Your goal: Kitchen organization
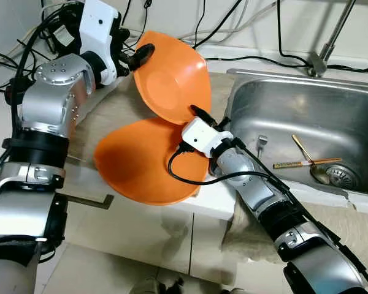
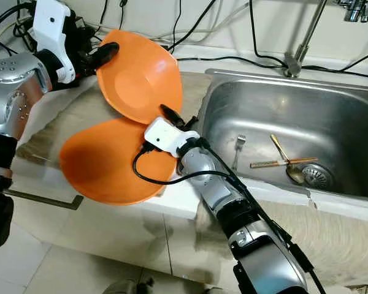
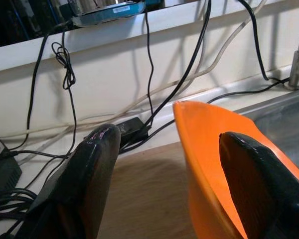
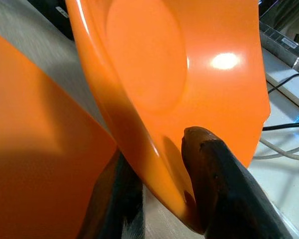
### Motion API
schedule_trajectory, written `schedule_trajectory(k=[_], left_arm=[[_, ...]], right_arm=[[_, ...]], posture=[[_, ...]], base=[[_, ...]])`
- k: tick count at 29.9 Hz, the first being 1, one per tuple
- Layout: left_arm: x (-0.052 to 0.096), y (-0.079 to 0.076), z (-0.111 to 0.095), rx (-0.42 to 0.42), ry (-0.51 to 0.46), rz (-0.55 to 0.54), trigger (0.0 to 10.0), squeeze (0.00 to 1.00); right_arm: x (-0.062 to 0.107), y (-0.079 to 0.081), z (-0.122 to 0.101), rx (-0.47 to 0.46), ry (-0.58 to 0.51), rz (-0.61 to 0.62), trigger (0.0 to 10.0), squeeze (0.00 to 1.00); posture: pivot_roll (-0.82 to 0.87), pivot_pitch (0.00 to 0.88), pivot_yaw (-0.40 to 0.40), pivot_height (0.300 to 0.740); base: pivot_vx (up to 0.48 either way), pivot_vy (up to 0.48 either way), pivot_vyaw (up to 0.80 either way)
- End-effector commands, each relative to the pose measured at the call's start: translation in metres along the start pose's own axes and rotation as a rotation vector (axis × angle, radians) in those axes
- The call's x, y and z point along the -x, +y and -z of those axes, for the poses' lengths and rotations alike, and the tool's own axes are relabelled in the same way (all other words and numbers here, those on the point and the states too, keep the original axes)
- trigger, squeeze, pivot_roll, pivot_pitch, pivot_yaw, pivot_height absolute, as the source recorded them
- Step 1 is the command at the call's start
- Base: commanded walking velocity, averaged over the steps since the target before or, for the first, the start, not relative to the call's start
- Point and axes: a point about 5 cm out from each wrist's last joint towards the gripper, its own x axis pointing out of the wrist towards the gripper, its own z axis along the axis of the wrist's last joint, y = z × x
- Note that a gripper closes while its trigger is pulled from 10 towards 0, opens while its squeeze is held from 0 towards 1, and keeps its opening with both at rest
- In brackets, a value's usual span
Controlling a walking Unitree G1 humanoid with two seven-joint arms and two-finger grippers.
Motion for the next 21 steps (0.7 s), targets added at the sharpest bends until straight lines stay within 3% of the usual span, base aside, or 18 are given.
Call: schedule_trajectory(k=[1,8,12,15,21], left_arm=[[0.044,0.064,0.009,0.044,0.066,-0.256,10.0,0.0],[0.064,0.087,-0.002,0.037,0.026,-0.305,10.0,0.0],[0.072,0.085,0.025,0.023,0.118,-0.289,10.0,0.0],[0.073,0.08,0.033,0.044,0.128,-0.265,10.0,0.0],[0.057,0.041,0.037,0.079,0.093,-0.125,10.0,0.0]], right_arm=[[0.008,-0.042,0.01,-0.1,0.012,0.24,0.0,0.0],[0.008,-0.042,0.01,-0.101,0.012,0.239,0.0,0.0],[0.008,-0.041,0.01,-0.102,0.011,0.24,0.0,0.0],[0.008,-0.041,0.01,-0.104,0.012,0.241,0.0,0.0],[0.008,-0.04,0.01,-0.11,0.012,0.233,0.0,0.0]], posture=[[0.06,0.0,0.045,0.74],[0.06,0.0,0.046,0.74],[0.06,0.0,0.048,0.74],[0.07,0.0,0.048,0.74],[0.07,0.0,0.033,0.74]], base=[[0.0,0.0,0.0],[0.0,0.0,0.0],[0.0,0.0,0.0],[0.0,0.0,0.0],[0.0,0.0,0.0]])
